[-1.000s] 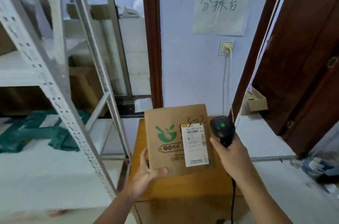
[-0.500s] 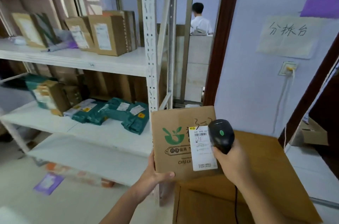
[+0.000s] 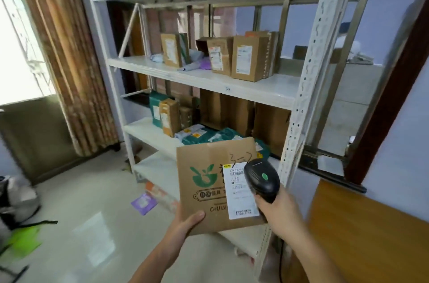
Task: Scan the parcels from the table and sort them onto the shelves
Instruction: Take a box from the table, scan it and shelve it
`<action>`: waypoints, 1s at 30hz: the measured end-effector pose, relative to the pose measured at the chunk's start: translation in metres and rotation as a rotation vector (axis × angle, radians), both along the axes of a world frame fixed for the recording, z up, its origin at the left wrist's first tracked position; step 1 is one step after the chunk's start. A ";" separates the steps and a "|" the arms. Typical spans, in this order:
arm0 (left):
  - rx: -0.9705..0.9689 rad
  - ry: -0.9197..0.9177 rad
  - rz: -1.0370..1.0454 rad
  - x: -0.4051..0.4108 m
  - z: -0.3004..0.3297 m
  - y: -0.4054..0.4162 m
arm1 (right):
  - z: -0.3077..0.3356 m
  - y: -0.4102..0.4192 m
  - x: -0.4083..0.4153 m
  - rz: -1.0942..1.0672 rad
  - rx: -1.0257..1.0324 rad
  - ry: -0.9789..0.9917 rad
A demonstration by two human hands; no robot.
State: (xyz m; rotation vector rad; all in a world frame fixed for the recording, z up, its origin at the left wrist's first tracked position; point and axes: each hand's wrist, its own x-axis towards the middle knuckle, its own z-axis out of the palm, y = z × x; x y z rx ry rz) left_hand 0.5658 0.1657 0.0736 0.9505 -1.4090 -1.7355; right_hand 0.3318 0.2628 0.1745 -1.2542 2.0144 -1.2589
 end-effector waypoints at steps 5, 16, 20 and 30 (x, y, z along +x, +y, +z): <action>-0.014 0.012 0.134 0.055 0.011 -0.033 | 0.005 -0.058 0.045 0.119 -0.029 0.008; -0.052 0.063 0.312 0.093 0.034 -0.161 | 0.016 -0.199 0.078 0.251 -0.001 -0.004; -0.054 0.120 0.320 0.090 0.051 -0.203 | 0.035 -0.238 0.079 0.244 -0.043 0.032; -0.147 0.129 0.153 0.057 0.100 -0.298 | 0.083 -0.277 0.065 0.063 -0.088 0.045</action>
